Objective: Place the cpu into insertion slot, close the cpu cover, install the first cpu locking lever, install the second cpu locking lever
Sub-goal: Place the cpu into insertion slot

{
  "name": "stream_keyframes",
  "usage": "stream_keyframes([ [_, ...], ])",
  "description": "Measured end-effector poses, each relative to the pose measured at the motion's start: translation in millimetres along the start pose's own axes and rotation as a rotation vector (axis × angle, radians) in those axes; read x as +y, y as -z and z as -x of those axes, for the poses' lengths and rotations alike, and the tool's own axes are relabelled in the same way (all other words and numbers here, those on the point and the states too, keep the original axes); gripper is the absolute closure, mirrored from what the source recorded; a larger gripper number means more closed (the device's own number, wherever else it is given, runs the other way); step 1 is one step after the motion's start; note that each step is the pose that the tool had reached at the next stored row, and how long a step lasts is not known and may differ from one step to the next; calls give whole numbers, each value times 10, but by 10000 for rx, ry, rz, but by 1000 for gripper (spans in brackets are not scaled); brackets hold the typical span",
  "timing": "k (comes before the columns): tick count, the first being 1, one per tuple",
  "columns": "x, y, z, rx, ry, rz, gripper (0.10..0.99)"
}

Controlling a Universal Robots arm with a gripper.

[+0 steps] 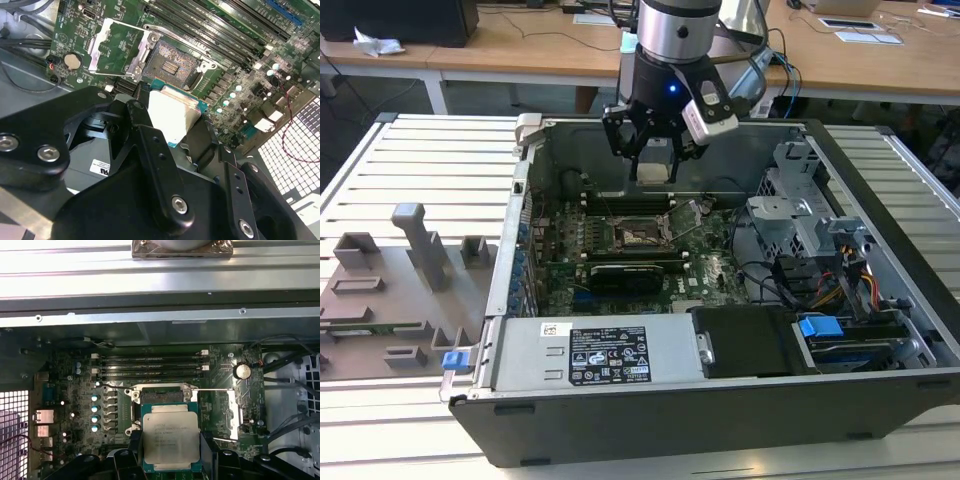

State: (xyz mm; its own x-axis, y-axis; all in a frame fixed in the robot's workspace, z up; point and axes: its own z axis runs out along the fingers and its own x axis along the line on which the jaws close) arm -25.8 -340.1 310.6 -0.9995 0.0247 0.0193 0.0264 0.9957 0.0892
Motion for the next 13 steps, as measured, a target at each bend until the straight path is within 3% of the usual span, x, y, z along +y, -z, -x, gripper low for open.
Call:
stream_keyframes([
  [13, -7, -78, 1, 0, 0, 0, 541],
])
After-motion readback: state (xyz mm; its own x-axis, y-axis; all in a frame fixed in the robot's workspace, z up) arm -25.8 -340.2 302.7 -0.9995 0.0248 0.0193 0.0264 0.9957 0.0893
